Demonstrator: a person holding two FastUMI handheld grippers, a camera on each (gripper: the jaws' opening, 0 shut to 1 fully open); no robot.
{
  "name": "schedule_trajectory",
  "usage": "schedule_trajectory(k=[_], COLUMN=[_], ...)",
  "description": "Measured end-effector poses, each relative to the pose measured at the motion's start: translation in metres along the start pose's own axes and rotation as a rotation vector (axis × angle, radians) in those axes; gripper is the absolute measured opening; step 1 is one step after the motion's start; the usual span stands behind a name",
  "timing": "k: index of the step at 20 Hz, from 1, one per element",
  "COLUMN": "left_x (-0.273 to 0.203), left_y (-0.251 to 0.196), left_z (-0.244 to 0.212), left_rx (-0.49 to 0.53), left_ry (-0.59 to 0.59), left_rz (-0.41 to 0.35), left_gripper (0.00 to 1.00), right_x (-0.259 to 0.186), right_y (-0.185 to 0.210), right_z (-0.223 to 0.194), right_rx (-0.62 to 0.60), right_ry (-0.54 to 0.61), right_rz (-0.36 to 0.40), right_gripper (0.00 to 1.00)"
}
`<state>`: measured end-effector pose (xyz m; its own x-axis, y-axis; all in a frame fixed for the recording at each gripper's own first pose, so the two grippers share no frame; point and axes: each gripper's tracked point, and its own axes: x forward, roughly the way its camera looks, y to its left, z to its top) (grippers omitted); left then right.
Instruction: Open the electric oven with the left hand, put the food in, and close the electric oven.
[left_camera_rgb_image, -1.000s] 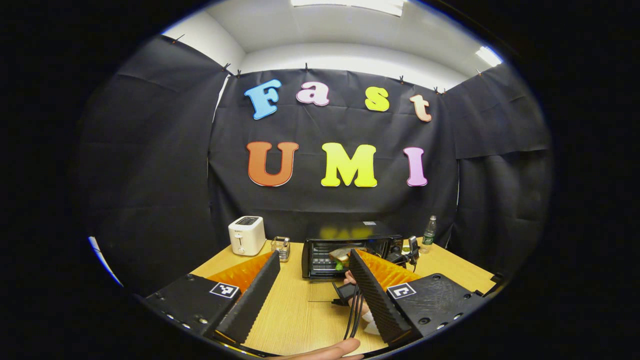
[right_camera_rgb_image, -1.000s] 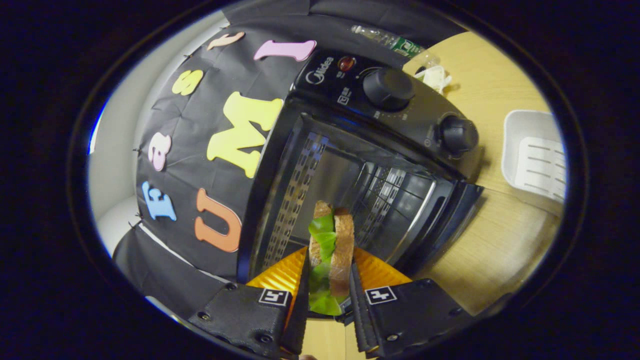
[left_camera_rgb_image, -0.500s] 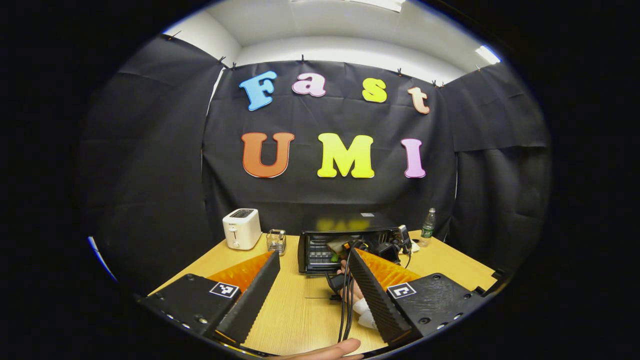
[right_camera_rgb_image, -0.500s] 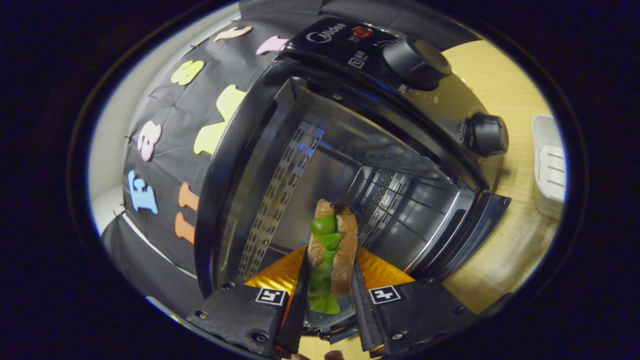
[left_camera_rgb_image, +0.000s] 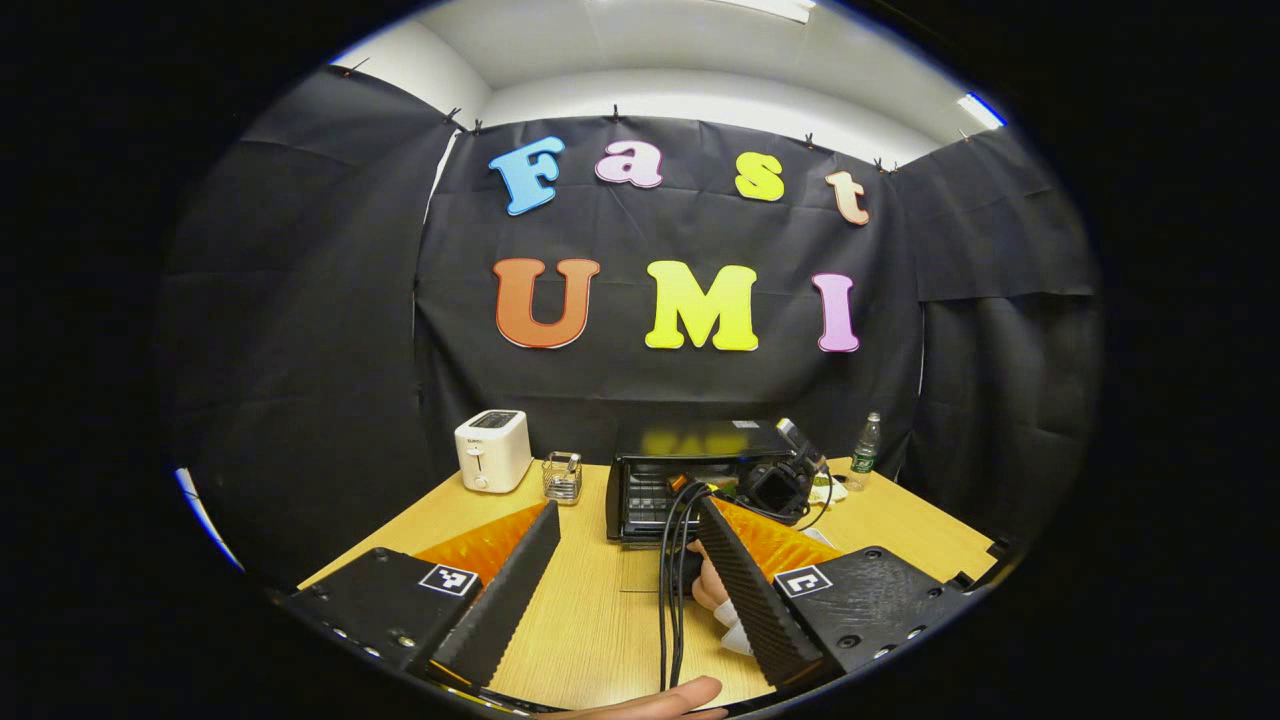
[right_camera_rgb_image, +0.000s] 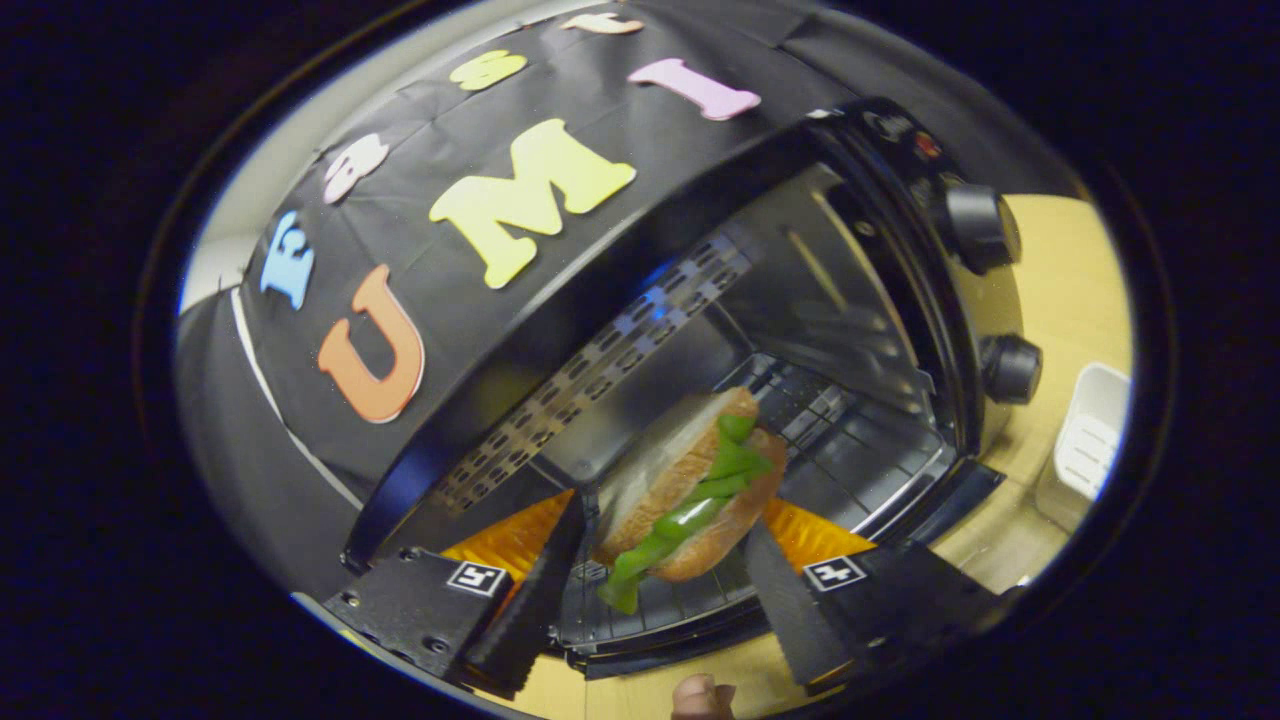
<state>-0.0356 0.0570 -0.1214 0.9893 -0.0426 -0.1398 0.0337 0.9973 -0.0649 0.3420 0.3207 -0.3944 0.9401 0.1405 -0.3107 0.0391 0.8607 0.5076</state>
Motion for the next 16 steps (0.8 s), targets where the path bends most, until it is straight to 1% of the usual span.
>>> schedule_trajectory(k=[1, 2, 5, 9, 12, 15, 16], left_x=[-0.001, -0.001, 0.000, -0.002, -0.005, -0.008, -0.009], left_y=[0.000, 0.000, 0.003, 0.007, 0.010, 0.015, 0.019], left_z=[-0.001, 0.000, -0.001, -0.003, -0.002, -0.003, -0.002], left_rx=[0.000, -0.003, -0.015, -0.028, -0.023, -0.012, -0.009], left_ry=[0.002, 0.002, 0.006, 0.016, 0.015, 0.017, 0.015], left_rz=[0.000, 0.001, 0.003, 0.015, 0.026, 0.036, 0.046], left_gripper=[0.92, 0.92, 0.92, 0.92, 0.92, 0.92, 0.92], right_x=[0.001, 0.003, 0.006, 0.006, 0.001, -0.004, -0.009], right_y=[0.001, 0.003, 0.004, -0.004, -0.002, 0.000, -0.003], right_z=[-0.003, -0.006, -0.019, -0.026, -0.038, -0.049, -0.050], right_rx=[-0.045, -0.076, -0.198, -0.362, -0.453, -0.534, -0.558], right_ry=[0.021, 0.047, 0.132, 0.213, 0.297, 0.408, 0.437], right_rz=[0.000, 0.000, 0.001, -0.041, -0.052, -0.043, -0.050], right_gripper=[0.89, 1.00, 1.00, 1.00, 1.00, 1.00, 1.00])
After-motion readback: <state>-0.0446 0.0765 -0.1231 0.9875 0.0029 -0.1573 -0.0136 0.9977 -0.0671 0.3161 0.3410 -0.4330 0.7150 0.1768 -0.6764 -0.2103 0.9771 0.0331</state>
